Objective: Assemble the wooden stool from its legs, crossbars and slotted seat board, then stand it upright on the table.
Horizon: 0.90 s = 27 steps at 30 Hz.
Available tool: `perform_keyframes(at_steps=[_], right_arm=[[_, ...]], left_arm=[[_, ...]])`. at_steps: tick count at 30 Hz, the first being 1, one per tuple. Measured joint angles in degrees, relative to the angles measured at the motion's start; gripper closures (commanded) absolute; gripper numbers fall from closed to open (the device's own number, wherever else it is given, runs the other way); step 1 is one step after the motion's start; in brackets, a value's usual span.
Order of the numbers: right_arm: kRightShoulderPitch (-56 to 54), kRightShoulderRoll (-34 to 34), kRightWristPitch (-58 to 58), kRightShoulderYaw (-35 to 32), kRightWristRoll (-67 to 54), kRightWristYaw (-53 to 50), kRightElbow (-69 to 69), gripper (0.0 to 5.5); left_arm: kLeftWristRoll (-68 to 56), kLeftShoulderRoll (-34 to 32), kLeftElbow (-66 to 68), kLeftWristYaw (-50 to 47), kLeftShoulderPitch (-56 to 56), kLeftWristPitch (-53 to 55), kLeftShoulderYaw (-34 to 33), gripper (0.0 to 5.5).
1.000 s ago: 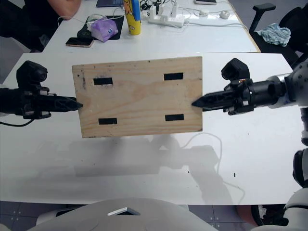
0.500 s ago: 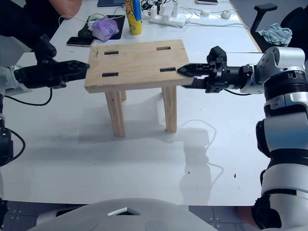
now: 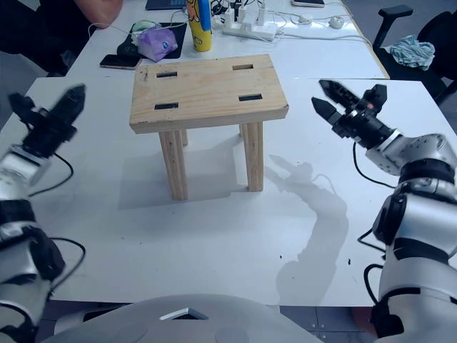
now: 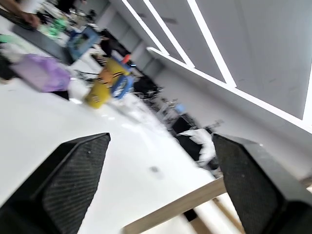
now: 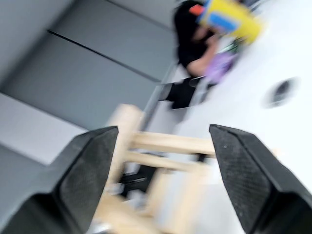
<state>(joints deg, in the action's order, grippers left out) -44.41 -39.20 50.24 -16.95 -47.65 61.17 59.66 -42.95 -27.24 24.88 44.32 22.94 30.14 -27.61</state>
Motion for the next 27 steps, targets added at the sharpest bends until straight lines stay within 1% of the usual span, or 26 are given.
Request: perform_keyframes(at_steps=[3, 4, 6, 8, 9, 10, 11, 13, 14, 15, 16, 18, 20, 22, 26, 27], right_arm=[[11.9, 5.3, -7.3, -0.2, 2.4, -4.8, -12.5, 2.02], [17.4, 7.5, -9.9, 0.1, 3.7, -6.1, -17.8, 2.2], [25.9, 9.8, -14.1, 1.4, 6.2, -7.3, -25.0, 2.38], [34.8, 10.6, -19.1, 2.7, 9.1, -7.3, -32.5, 2.67], [38.9, 10.5, -22.0, 3.1, 10.5, -6.8, -36.8, 2.81], [43.4, 9.8, -25.1, 4.3, 12.5, -5.7, -41.5, 2.92], [45.8, 9.0, -26.9, 5.5, 13.8, -4.3, -44.3, 3.1], [51.9, 5.0, -29.6, 9.8, 16.7, 1.9, -50.7, 3.37], [53.7, 2.8, -29.6, 12.2, 17.6, 5.2, -53.3, 3.56], [55.0, 0.8, -28.8, 14.5, 18.0, 8.6, -55.7, 3.75], [55.6, -0.4, -28.0, 16.4, 18.0, 11.3, -57.3, 3.87], [55.8, -0.6, -27.1, 18.5, 18.1, 13.1, -58.7, 4.14], [53.5, 0.3, -26.9, 20.9, 18.9, 13.1, -59.5, 4.45], [49.3, 2.4, -28.3, 21.8, 20.5, 11.4, -58.5, 4.75], [39.8, 7.5, -33.1, 22.8, 22.6, 9.2, -53.8, 5.43], [37.7, 8.6, -34.1, 23.0, 22.7, 9.0, -52.6, 5.49]], left_arm=[[5.1, 8.2, -11.5, -4.3, -11.4, -6.7, 4.2, 1.63], [6.6, 10.8, -15.6, -5.2, -16.4, -8.7, 5.7, 1.61], [8.6, 13.3, -21.1, -5.6, -24.1, -11.3, 6.9, 1.61], [10.6, 13.3, -26.6, -5.2, -31.9, -13.5, 6.8, 1.61], [11.2, 12.6, -29.5, -4.3, -35.5, -14.2, 6.6, 1.79], [11.9, 10.7, -33.1, -2.3, -39.5, -14.8, 6.5, 1.84], [12.2, 9.0, -35.5, -0.2, -41.7, -14.8, 6.5, 2.0], [12.2, 0.2, -43.0, 7.7, -48.2, -13.4, 7.5, 2.25], [12.1, -4.5, -47.1, 11.9, -50.7, -11.5, 9.2, 2.43], [12.0, -9.0, -51.4, 16.1, -52.5, -9.5, 12.7, 2.62], [11.6, -11.1, -54.3, 18.4, -53.0, -7.9, 15.7, 2.73], [11.5, -12.2, -56.2, 19.5, -52.5, -6.9, 19.0, 3.0], [12.8, -11.7, -56.5, 18.3, -48.8, -6.8, 23.2, 3.3], [15.5, -10.2, -55.1, 15.7, -44.3, -8.4, 26.0, 3.58], [22.3, -6.5, -49.1, 9.3, -36.0, -13.4, 29.2, 4.26], [23.7, -6.2, -47.7, 8.6, -34.6, -14.6, 29.7, 4.36]])
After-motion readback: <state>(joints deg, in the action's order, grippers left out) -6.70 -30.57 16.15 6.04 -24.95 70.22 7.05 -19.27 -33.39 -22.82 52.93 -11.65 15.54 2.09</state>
